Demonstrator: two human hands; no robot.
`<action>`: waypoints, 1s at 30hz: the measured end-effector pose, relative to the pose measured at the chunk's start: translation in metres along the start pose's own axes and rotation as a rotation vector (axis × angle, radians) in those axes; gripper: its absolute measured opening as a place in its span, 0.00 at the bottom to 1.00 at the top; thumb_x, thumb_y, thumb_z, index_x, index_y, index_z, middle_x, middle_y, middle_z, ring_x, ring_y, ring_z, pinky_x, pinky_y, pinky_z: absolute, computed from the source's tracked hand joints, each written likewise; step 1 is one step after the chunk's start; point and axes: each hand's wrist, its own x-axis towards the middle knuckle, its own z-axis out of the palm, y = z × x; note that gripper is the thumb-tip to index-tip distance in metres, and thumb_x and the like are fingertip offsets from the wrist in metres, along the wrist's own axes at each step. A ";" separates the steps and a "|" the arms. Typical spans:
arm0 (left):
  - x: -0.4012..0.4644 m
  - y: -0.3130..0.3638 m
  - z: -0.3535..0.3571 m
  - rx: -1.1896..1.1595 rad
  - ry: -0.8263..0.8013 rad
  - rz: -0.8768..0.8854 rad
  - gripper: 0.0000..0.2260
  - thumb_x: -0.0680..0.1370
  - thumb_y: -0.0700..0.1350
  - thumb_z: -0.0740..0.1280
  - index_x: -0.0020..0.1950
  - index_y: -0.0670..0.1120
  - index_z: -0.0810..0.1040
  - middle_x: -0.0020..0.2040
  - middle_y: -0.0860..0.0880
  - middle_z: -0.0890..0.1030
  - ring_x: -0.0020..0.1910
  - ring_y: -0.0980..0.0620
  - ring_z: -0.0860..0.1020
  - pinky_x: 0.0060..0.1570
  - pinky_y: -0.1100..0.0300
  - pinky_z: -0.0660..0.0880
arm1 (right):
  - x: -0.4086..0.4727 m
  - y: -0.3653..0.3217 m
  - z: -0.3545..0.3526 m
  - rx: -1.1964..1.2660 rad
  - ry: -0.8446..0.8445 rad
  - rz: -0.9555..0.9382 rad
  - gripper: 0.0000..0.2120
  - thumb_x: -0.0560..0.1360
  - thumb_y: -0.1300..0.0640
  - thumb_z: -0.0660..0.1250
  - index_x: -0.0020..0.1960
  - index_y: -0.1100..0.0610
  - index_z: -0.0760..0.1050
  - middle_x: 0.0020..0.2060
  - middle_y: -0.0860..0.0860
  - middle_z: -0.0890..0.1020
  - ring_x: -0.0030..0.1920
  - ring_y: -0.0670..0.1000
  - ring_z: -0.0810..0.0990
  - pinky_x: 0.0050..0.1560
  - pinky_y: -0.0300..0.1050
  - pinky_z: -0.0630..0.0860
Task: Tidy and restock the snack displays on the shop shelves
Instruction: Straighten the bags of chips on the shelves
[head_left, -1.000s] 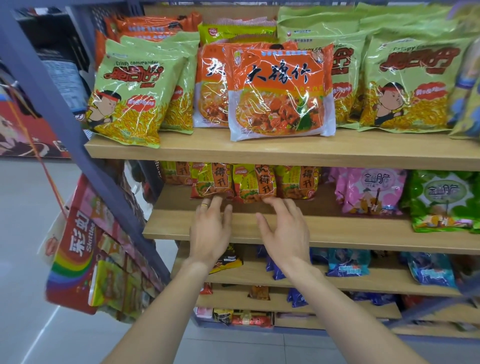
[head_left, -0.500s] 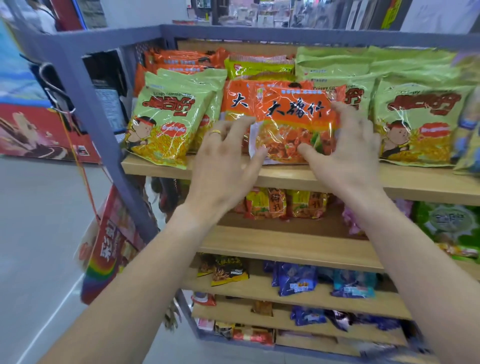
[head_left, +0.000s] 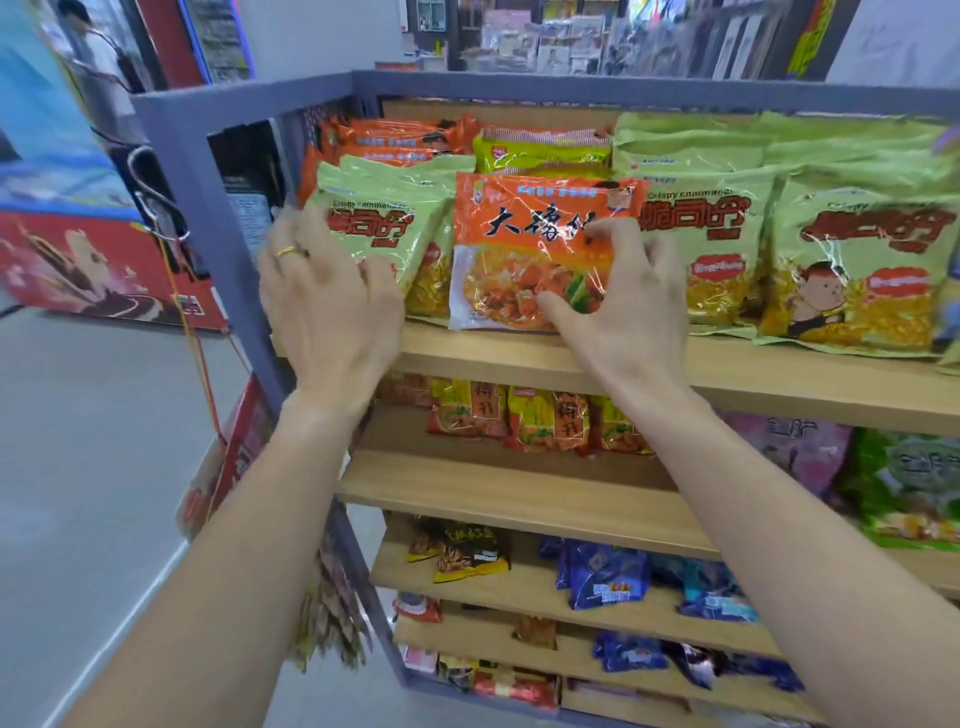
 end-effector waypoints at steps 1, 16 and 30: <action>0.005 -0.004 -0.001 -0.004 -0.051 -0.053 0.26 0.78 0.49 0.58 0.76 0.45 0.66 0.75 0.40 0.70 0.73 0.37 0.66 0.72 0.41 0.64 | -0.001 0.000 0.000 -0.016 -0.001 0.012 0.30 0.70 0.41 0.76 0.68 0.45 0.68 0.60 0.53 0.71 0.61 0.55 0.71 0.52 0.44 0.70; 0.028 -0.004 -0.015 -0.175 -0.392 -0.251 0.39 0.71 0.59 0.73 0.78 0.52 0.61 0.67 0.50 0.76 0.66 0.46 0.74 0.66 0.48 0.72 | -0.020 -0.060 0.048 0.021 -0.200 -0.293 0.22 0.75 0.56 0.71 0.68 0.55 0.72 0.63 0.53 0.76 0.62 0.55 0.71 0.62 0.50 0.71; 0.005 -0.011 -0.045 -0.585 -0.188 -0.151 0.30 0.68 0.50 0.83 0.64 0.50 0.74 0.57 0.57 0.83 0.56 0.60 0.83 0.61 0.53 0.80 | -0.017 -0.054 0.041 0.456 -0.273 -0.131 0.31 0.77 0.40 0.68 0.74 0.52 0.65 0.65 0.46 0.77 0.64 0.49 0.75 0.63 0.55 0.76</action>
